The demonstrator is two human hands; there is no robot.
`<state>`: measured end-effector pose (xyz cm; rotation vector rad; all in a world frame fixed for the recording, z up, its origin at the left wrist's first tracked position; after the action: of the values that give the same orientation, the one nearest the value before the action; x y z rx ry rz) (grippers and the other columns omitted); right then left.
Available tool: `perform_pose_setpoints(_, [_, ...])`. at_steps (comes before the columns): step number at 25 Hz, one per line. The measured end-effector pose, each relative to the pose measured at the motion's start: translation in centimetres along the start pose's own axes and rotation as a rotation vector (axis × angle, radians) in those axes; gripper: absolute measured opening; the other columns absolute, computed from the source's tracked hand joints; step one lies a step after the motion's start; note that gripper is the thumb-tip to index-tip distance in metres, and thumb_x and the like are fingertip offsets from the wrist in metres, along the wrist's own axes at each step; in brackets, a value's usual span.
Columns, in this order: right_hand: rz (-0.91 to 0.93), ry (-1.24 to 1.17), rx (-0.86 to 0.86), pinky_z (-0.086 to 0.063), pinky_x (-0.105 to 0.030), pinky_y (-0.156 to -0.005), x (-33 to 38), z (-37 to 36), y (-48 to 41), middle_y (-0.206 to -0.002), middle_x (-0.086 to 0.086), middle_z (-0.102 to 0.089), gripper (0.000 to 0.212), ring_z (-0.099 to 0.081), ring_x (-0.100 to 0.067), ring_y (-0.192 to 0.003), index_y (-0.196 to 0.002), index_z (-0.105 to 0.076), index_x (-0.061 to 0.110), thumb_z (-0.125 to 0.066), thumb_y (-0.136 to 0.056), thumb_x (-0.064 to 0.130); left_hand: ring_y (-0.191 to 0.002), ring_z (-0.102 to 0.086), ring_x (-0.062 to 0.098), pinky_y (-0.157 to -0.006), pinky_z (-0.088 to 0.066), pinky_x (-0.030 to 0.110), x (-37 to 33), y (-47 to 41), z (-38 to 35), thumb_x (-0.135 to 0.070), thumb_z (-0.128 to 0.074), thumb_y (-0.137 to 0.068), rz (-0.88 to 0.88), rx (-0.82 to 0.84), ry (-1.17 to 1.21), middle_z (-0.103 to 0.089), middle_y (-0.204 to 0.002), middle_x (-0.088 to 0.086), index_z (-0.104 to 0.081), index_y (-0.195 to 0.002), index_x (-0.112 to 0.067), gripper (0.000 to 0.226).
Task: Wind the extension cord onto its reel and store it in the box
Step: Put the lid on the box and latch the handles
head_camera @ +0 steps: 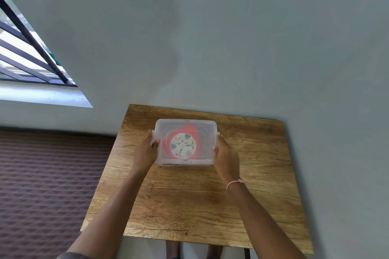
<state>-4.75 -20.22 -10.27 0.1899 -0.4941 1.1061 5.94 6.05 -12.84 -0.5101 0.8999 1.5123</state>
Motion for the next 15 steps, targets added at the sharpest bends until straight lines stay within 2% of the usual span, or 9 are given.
perform_pose_setpoints(1, [0.042,0.048,0.006,-0.064,-0.034,-0.065,0.2,-0.7,0.4,-0.125,-0.008,-0.069,0.043,-0.073,-0.022,-0.093,-0.149,-0.046,0.012,-0.053,-0.106,0.014,-0.128,-0.065,0.031,-0.095,-0.058,0.049,-0.4,0.3,-0.3,-0.018,-0.048,-0.112,-0.065,-0.018,-0.095,-0.059,-0.152,0.017,-0.029,-0.166,-0.013,0.057])
perform_pose_setpoints(3, [0.105,0.107,0.007,-0.065,-0.036,-0.072,0.0,-2.0,1.3,-0.156,-0.014,-0.046,0.060,-0.065,-0.027,-0.122,-0.159,-0.028,0.007,-0.053,-0.104,0.005,-0.143,-0.053,0.042,-0.105,-0.054,0.053,-0.7,1.2,-1.1,-0.013,-0.050,-0.110,-0.218,-0.045,-0.213,-0.031,-0.172,0.019,-0.017,-0.168,-0.005,0.067])
perform_pose_setpoints(4, [0.125,0.119,0.010,-0.064,-0.038,-0.079,-0.2,-2.5,1.5,-0.163,-0.015,-0.035,0.065,-0.052,-0.030,-0.138,-0.160,-0.024,0.005,-0.054,-0.102,0.001,-0.149,-0.046,0.045,-0.111,-0.051,0.052,-0.7,1.5,-1.5,-0.014,-0.054,-0.109,-0.276,-0.051,-0.257,-0.020,-0.175,0.020,-0.012,-0.167,-0.001,0.073])
perform_pose_setpoints(5, [0.143,0.117,0.008,-0.062,-0.041,-0.087,-0.4,-2.6,1.6,-0.166,-0.015,-0.028,0.067,-0.037,-0.030,-0.149,-0.161,-0.022,0.003,-0.053,-0.102,-0.001,-0.157,-0.033,0.044,-0.122,-0.042,0.052,-0.6,1.7,-1.6,-0.015,-0.057,-0.108,-0.322,-0.051,-0.313,-0.013,-0.175,0.021,-0.009,-0.166,0.002,0.077])
perform_pose_setpoints(7, [0.166,0.087,-0.003,-0.055,-0.045,-0.102,-0.9,-2.6,1.4,-0.167,-0.015,-0.025,0.062,-0.021,-0.027,-0.156,-0.160,-0.021,0.002,-0.046,-0.103,-0.001,-0.164,-0.011,0.036,-0.132,-0.023,0.052,-0.5,1.6,-1.7,-0.014,-0.056,-0.109,-0.409,-0.053,-0.397,-0.008,-0.175,0.021,-0.008,-0.164,0.006,0.076])
perform_pose_setpoints(9, [0.179,0.077,0.002,-0.050,-0.046,-0.108,-1.4,-2.8,1.1,-0.167,-0.015,-0.025,0.059,-0.020,-0.027,-0.156,-0.160,-0.022,0.003,-0.042,-0.105,0.002,-0.164,-0.013,0.032,-0.131,-0.025,0.053,-0.3,1.5,-1.5,-0.008,-0.051,-0.111,-0.446,-0.067,-0.371,-0.011,-0.175,0.018,-0.012,-0.165,0.005,0.068])
perform_pose_setpoints(11, [0.191,0.087,0.010,-0.046,-0.046,-0.113,-1.4,-3.0,0.9,-0.167,-0.014,-0.026,0.059,-0.022,-0.027,-0.155,-0.160,-0.022,0.004,-0.043,-0.106,0.003,-0.163,-0.019,0.028,-0.126,-0.037,0.052,-0.2,1.5,-1.4,-0.009,-0.045,-0.113,-0.411,-0.065,-0.314,-0.013,-0.176,0.013,-0.011,-0.167,-0.002,0.064])
perform_pose_setpoints(13, [0.182,0.069,0.011,-0.042,-0.045,-0.117,-1.5,-3.1,1.0,-0.167,-0.012,-0.026,0.058,-0.024,-0.026,-0.155,-0.161,-0.022,0.006,-0.043,-0.107,0.005,-0.162,-0.022,0.026,-0.114,-0.051,0.046,-0.2,1.5,-1.4,-0.011,-0.045,-0.113,-0.397,-0.041,-0.289,-0.011,-0.178,0.009,-0.007,-0.168,-0.007,0.067])
perform_pose_setpoints(15, [0.137,-0.044,0.006,-0.045,-0.042,-0.113,-1.5,-2.5,0.9,-0.164,-0.006,-0.035,0.053,-0.034,-0.023,-0.150,-0.159,-0.032,0.012,-0.044,-0.108,0.013,-0.162,-0.021,0.025,-0.103,-0.055,0.039,-0.1,1.5,-1.3,-0.014,-0.042,-0.114,-0.416,-0.026,-0.253,-0.008,-0.178,0.003,-0.008,-0.169,-0.010,0.065])
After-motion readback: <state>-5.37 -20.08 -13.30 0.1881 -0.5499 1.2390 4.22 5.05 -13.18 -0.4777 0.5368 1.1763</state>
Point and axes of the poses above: each hand's wrist, its own y-axis away from the middle knuckle, its own z-axis out of the back of the hand, x = y × z, the point moved 4 cm from there along -y, towards the middle knuckle
